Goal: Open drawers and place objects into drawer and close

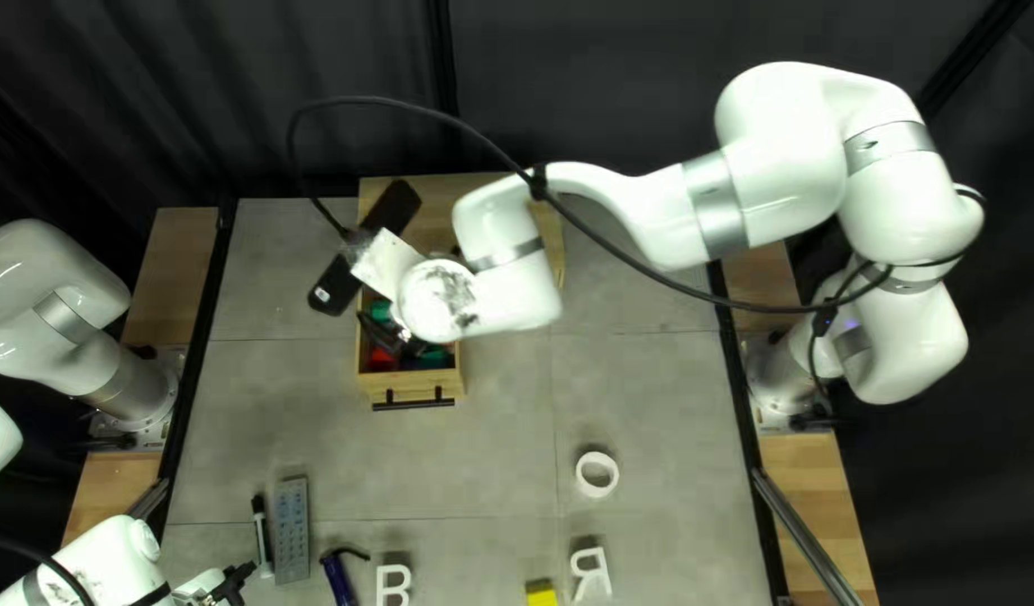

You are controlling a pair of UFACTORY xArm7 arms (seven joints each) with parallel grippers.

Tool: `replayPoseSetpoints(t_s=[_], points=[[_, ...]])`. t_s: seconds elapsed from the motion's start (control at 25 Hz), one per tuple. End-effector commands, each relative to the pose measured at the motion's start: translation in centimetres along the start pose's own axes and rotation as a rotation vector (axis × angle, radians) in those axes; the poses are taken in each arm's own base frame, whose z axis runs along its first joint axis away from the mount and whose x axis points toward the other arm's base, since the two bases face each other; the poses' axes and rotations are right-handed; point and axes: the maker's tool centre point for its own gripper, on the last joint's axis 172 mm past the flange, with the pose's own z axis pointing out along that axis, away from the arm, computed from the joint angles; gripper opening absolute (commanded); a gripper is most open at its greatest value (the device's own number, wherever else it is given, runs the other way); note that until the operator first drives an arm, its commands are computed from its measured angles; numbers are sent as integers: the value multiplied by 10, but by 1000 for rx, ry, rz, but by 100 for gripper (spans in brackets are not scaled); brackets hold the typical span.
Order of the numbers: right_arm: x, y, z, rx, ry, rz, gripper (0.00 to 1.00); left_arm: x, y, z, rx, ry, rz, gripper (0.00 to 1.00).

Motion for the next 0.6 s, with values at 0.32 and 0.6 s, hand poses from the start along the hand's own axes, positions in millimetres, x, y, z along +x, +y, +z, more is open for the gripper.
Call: replayPoseSetpoints(t_s=[0.32,0.6], points=[[-96,-52,-61,46,-8,-21,100,0,0,0,0,0,0,100],[-251,-159,-136,368,-113,-350,100,0,0,0,0,0,0,100]])
